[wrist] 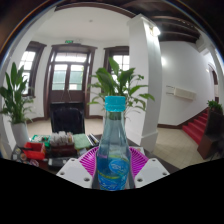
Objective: Pour water
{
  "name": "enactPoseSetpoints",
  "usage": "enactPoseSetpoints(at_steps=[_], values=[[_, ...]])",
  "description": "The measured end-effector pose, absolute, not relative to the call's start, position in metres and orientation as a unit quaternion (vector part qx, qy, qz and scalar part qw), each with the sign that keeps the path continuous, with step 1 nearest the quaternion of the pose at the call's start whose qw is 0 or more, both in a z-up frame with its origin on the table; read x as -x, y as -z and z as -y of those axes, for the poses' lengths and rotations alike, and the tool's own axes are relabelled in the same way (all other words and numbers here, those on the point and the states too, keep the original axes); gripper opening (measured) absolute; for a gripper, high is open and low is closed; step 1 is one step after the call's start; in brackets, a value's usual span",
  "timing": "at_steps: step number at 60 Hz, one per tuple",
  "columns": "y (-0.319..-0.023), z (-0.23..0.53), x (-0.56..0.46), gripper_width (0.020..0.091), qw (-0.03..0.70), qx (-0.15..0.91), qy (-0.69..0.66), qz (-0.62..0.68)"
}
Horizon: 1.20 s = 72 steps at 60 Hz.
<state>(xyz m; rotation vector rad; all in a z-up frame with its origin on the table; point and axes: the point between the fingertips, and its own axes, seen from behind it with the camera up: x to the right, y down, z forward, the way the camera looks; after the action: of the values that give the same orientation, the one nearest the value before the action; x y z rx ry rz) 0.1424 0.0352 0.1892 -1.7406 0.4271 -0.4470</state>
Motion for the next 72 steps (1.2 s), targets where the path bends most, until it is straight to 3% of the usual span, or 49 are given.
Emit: enactPoseSetpoints(at_steps=[14,17,22,32,35,36,39,60,72], values=[[-0.116,-0.033,-0.171,0.0423,0.593,0.757,0.189,-0.198],[-0.104,-0.026,-0.178,0.0452,0.587,0.759,0.194,-0.205],[-0.110,-0.024,-0.178,0.0447,0.609,0.741,0.182,-0.216],[-0.109,-0.027,-0.178,0.0550,0.596,0.752,0.189,-0.206],[-0.104,-0.029,-0.176,0.0646,0.588,0.760,0.186,-0.206],[-0.102,-0.029,-0.175,0.0714,0.585,0.763,0.183,-0.205],[-0.097,-0.029,-0.170,0.0786,0.578,0.772,0.175,-0.200],[-0.081,0.071,-0.108,0.0792,0.539,0.804,0.170,-0.185],[-0.130,0.120,-0.042,0.0788,0.584,0.785,0.093,-0.184]])
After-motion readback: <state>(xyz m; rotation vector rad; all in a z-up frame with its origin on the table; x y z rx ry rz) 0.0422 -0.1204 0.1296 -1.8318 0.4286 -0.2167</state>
